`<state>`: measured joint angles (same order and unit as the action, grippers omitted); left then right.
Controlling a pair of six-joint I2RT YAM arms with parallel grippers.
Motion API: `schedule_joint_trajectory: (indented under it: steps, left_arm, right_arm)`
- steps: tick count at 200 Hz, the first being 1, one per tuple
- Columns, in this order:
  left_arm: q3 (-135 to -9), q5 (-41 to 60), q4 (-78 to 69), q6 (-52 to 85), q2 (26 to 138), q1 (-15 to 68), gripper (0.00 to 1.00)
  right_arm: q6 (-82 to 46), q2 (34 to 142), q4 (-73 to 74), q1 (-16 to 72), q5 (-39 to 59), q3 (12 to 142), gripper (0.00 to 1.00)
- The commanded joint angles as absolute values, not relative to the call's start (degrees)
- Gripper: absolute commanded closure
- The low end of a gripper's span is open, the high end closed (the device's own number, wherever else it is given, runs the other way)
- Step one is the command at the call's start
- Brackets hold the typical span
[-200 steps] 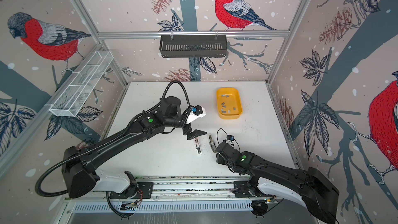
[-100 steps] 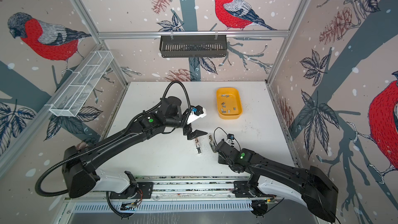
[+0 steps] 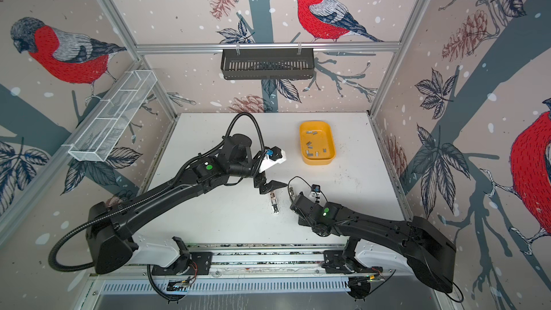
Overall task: Load the staples into the stapler
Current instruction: 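Close the right gripper on the silver staple strip beside the staplers, then carry the strip with the right gripper over the pink stapler while the left gripper withdraws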
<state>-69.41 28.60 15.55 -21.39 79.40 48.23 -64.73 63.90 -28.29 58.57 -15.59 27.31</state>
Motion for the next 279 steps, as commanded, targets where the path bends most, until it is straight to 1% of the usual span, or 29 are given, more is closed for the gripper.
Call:
schedule_joint_trajectory:
  steps: [1, 26, 95, 131, 165, 197, 224, 279]
  left_arm:
    - [-69.8, 28.6, 15.3, -22.4, 79.4, 48.3, 0.03]
    - [-69.8, 28.6, 15.2, -22.4, 79.5, 48.4, 0.03]
    - [-69.8, 28.4, 15.4, -22.4, 79.8, 48.4, 0.03]
    - [-69.8, 28.5, 15.4, -22.4, 80.0, 48.6, 0.03]
    - [-69.8, 28.3, 15.3, -22.3, 80.0, 48.6, 0.03]
    - [-69.7, 28.5, 15.2, -22.2, 80.1, 48.6, 0.03]
    - [-69.7, 28.7, 15.1, -22.2, 80.2, 48.6, 0.03]
    - [-69.8, 28.6, 15.2, -22.2, 80.1, 48.7, 0.03]
  right_arm:
    - [-65.2, 65.2, -27.6, 58.9, -17.0, 27.8, 0.70]
    - [-64.8, 66.6, -26.5, 58.9, -16.9, 28.0, 0.72]
    - [-63.0, 68.9, -24.5, 59.2, -16.4, 28.4, 0.73]
    - [-61.6, 69.1, -24.2, 61.2, -17.4, 28.9, 0.73]
    - [-62.1, 68.7, -28.1, 62.6, -20.2, 29.2, 0.73]
    - [-64.1, 67.1, -29.6, 62.7, -20.8, 29.0, 0.73]
    - [-64.8, 66.7, -25.5, 62.7, -19.1, 28.1, 0.67]
    - [-66.0, 69.5, -23.8, 62.6, -19.2, 27.8, 0.67]
